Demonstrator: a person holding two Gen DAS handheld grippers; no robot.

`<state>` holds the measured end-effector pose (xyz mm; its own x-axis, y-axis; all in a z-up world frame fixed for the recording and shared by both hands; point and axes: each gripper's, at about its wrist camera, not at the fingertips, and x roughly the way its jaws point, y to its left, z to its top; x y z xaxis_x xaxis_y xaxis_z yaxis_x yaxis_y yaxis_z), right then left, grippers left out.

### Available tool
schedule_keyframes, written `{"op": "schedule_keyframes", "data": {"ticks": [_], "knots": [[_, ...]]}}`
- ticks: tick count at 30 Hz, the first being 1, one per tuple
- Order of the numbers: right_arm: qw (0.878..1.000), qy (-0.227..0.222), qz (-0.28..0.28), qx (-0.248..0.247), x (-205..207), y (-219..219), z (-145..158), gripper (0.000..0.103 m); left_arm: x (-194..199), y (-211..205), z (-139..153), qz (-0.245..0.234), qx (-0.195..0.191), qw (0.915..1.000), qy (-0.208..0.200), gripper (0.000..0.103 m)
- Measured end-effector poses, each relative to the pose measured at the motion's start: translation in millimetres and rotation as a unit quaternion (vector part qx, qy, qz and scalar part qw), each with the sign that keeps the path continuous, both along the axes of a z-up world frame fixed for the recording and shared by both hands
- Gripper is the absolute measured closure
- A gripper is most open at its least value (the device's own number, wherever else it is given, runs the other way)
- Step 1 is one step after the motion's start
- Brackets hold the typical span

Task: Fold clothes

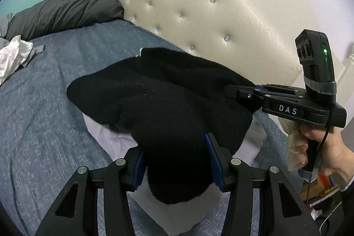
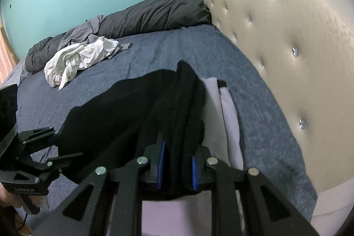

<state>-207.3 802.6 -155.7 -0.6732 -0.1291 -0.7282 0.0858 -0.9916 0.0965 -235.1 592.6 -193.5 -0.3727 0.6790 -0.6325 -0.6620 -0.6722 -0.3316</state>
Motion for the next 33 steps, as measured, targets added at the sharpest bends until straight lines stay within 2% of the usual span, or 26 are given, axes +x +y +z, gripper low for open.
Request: {"op": "schedule_keyframes", "data": {"ticks": [12, 18, 24, 30, 33], "knots": [[0.999, -0.013, 0.002, -0.037, 21.0, 4.1, -2.7, 0.085, 13.9, -18.2, -11.6, 0.005, 0.024, 0.9990, -0.038, 0.051], [0.998, -0.022, -0.005, -0.058, 36.2, 10.0, -9.4, 0.085, 15.4, -25.4, -27.8, 0.001, 0.032, 0.9968, -0.074, 0.051], [0.994, -0.030, -0.034, -0.103, 52.8, 24.3, -28.9, 0.086, 16.7, -32.2, -49.3, 0.004, 0.039, 0.9933, -0.109, 0.051], [0.986, -0.024, -0.055, -0.155, 68.3, 36.5, -35.1, 0.086, 22.6, -36.3, -48.5, 0.001, 0.055, 0.9905, -0.126, 0.051], [0.984, -0.035, -0.062, -0.164, 67.9, 41.5, -40.9, 0.086, 21.6, -39.3, -55.5, 0.001, 0.065, 0.9876, -0.143, 0.051]]}}
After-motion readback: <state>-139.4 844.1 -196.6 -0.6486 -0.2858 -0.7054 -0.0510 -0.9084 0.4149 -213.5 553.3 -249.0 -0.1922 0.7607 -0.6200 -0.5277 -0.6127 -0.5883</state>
